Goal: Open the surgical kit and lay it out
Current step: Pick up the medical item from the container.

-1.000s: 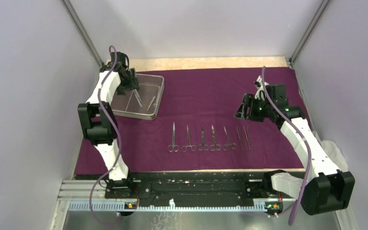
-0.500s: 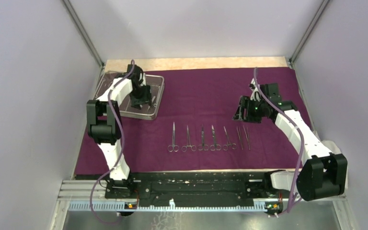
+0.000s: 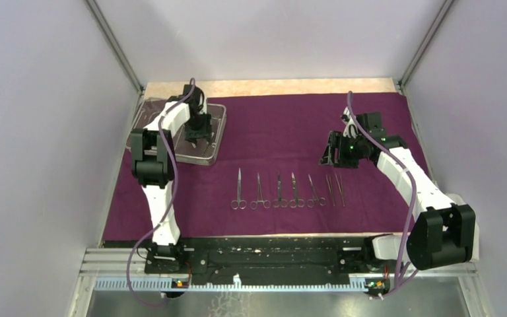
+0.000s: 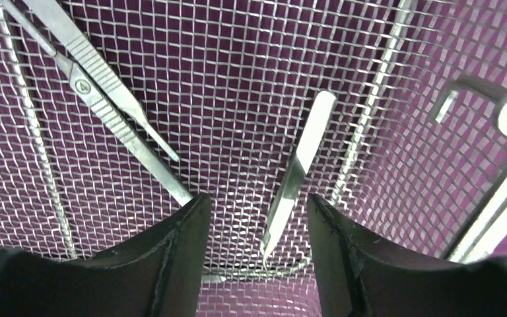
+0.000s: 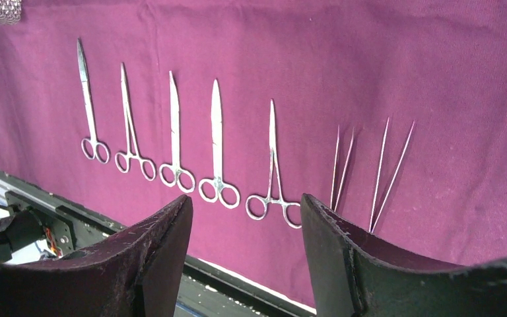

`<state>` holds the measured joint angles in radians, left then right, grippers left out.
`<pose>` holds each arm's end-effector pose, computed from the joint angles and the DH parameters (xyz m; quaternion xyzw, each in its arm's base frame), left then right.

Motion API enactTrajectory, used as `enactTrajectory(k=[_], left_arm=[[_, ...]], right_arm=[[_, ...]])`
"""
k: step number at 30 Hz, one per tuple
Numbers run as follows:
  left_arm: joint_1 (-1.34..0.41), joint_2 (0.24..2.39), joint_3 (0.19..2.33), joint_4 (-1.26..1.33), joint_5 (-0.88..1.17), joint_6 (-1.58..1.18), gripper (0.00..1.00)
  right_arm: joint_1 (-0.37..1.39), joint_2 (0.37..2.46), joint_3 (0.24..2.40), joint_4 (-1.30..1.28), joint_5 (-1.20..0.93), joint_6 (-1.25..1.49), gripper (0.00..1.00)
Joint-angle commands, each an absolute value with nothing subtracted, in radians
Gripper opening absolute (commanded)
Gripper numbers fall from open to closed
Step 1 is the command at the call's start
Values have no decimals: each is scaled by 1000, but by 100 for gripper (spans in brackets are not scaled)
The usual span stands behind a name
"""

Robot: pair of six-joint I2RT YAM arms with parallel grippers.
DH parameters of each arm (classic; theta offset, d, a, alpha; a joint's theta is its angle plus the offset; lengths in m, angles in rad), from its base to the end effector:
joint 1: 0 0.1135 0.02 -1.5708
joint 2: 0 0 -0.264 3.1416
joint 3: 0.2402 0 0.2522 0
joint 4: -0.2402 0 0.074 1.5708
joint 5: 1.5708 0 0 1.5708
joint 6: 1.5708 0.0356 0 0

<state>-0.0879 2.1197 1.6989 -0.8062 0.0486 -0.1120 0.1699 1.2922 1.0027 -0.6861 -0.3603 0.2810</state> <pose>0.4409 -0.0406 0.1903 -0.0077 0.9849 -0.0409 0.1678 0.2536 0.0562 0.2660 -0.0002 0.9420 0.2315 0.2429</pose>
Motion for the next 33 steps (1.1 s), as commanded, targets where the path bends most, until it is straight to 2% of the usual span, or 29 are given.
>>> enactTrajectory(k=[1,6,10,12,23,27,30,33], left_arm=[[-103,2165,1750,-815,-23,-97,59],[-103,2179,1743,-828,-65,-105,47],[-103,2158,1748,-837,-118,-63,23],[-101,2142,1772,-838,-141,-51,16],[-100,2047,1965,-878,-180,-125,2],[-100,1933,1944,-897,-50,-178,1],[-101,1820,1841,-860,230,-219,2],[-112,1685,1617,-763,473,-283,1]], right_arm=[[173,1293,1045,-673,-377,274,61],[173,1302,1056,-671,-390,283,61],[173,1299,1050,-665,-401,297,61],[173,1296,1045,-667,-412,307,61],[174,1271,1067,-707,-400,266,61],[214,1248,1099,-681,-418,205,62],[256,1214,1111,-612,-434,141,62],[294,1123,1071,-479,-478,71,63]])
